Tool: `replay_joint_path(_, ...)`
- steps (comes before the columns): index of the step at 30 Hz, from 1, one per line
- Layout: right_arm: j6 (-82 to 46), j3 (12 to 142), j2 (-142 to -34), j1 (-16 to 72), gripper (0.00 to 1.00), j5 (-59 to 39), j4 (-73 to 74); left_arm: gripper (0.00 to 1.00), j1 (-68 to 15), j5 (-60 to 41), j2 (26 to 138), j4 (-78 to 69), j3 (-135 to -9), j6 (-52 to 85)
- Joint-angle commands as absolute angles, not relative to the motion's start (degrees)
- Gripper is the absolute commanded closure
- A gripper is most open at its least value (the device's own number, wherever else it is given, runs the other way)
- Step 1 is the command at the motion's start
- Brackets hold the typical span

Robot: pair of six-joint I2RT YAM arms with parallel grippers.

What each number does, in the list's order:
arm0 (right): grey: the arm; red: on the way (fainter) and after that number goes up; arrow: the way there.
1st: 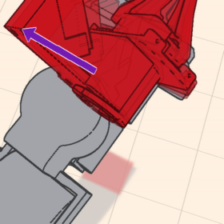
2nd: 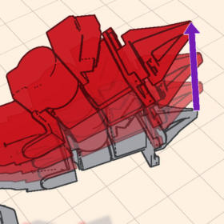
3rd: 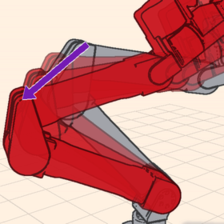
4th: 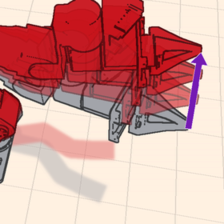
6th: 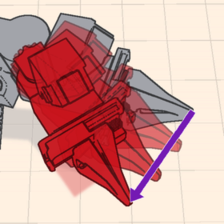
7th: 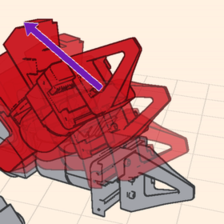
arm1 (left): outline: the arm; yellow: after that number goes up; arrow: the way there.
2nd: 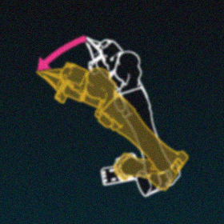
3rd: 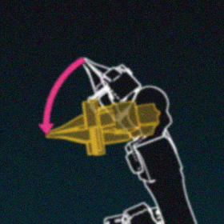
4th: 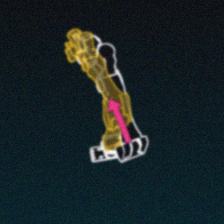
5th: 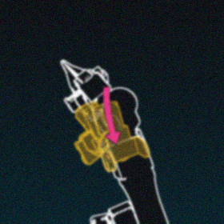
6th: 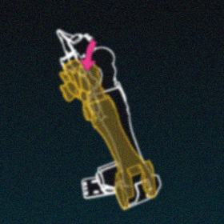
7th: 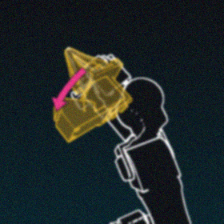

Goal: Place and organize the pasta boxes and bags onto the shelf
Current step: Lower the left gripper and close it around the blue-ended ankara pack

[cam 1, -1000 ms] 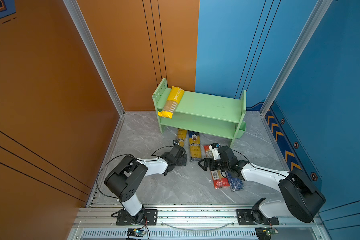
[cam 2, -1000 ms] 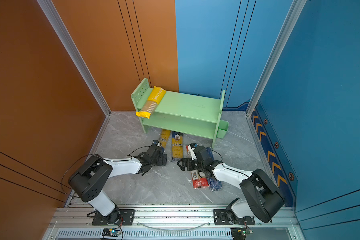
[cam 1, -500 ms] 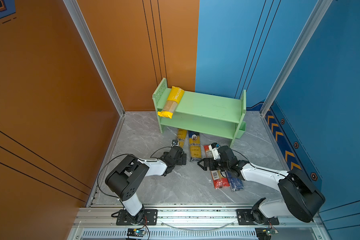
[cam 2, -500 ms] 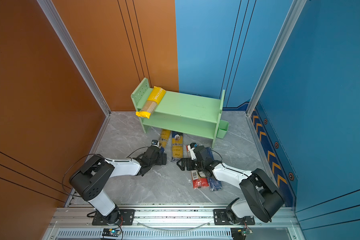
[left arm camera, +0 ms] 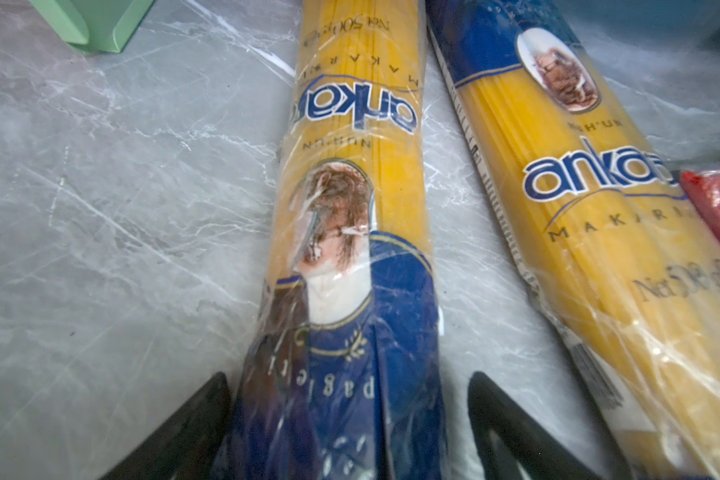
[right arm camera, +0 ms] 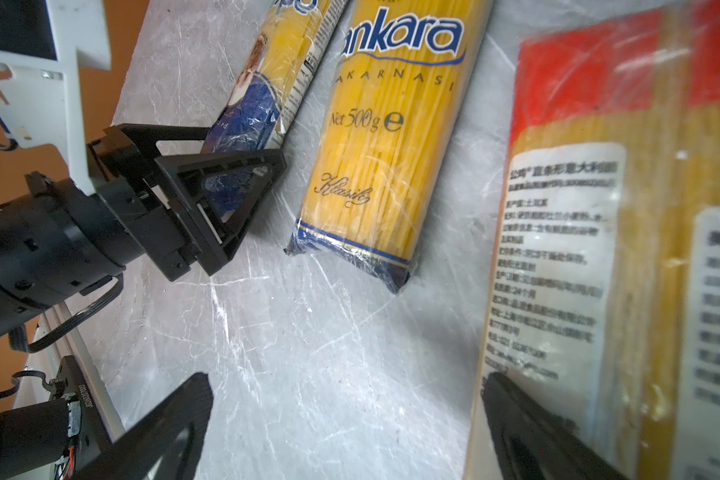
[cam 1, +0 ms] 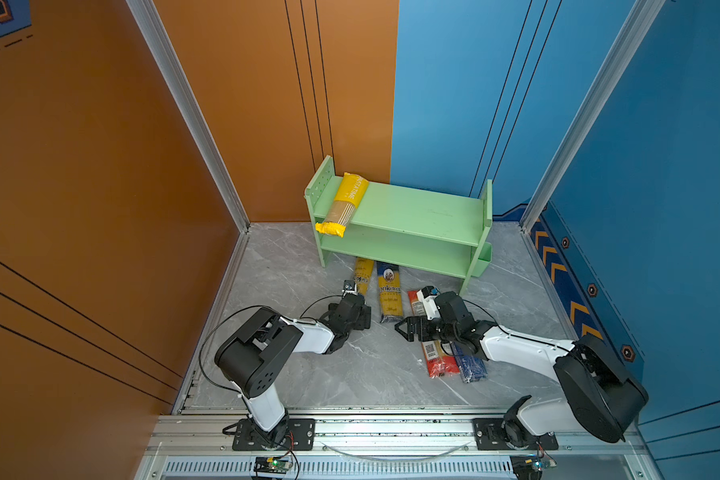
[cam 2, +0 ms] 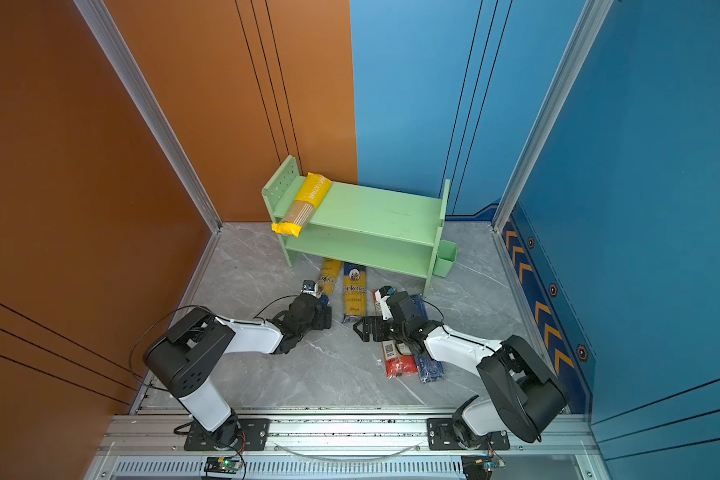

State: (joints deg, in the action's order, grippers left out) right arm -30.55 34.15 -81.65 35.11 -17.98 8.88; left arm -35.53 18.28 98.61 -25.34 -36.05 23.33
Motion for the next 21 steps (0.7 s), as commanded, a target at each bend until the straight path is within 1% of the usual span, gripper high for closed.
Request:
replay_joint_path(1, -31.4, 34.0, -82.2, 34.8, 0.00, -18.4, 10.1, 0.18, -35.5, 15.9, 101.9, -20.7, -33.5, 23.8)
replay_joint_path(3, -31.4, 34.0, -82.1, 34.7, 0.00, -18.4, 10.1, 0.23, -35.4, 15.4, 102.3, -21.2, -33.4, 23.7)
replay_joint_path(10, -31.5, 33.8, -81.7, 34.8, 0.00, -18.1, 9.8, 0.31, -35.5, 14.8, 102.7, -21.4, -33.6, 23.5)
replay_joint_path(12, -31.5, 33.8, -81.6, 34.9, 0.00, -18.0, 9.8, 0.35, -35.4, 14.8, 102.7, -21.4, -33.5, 23.6)
replay_joint_path(16, -31.6, 33.9, -81.5, 35.0, 0.00, -17.9, 9.8, 0.46, -35.4, 14.5, 102.9, -21.3, -33.7, 23.9)
replay_joint_path(21, -31.6, 33.9, -81.4, 35.0, 0.00, -17.8, 9.6, 0.67, -35.4, 13.5, 103.4, -21.4, -33.8, 24.2)
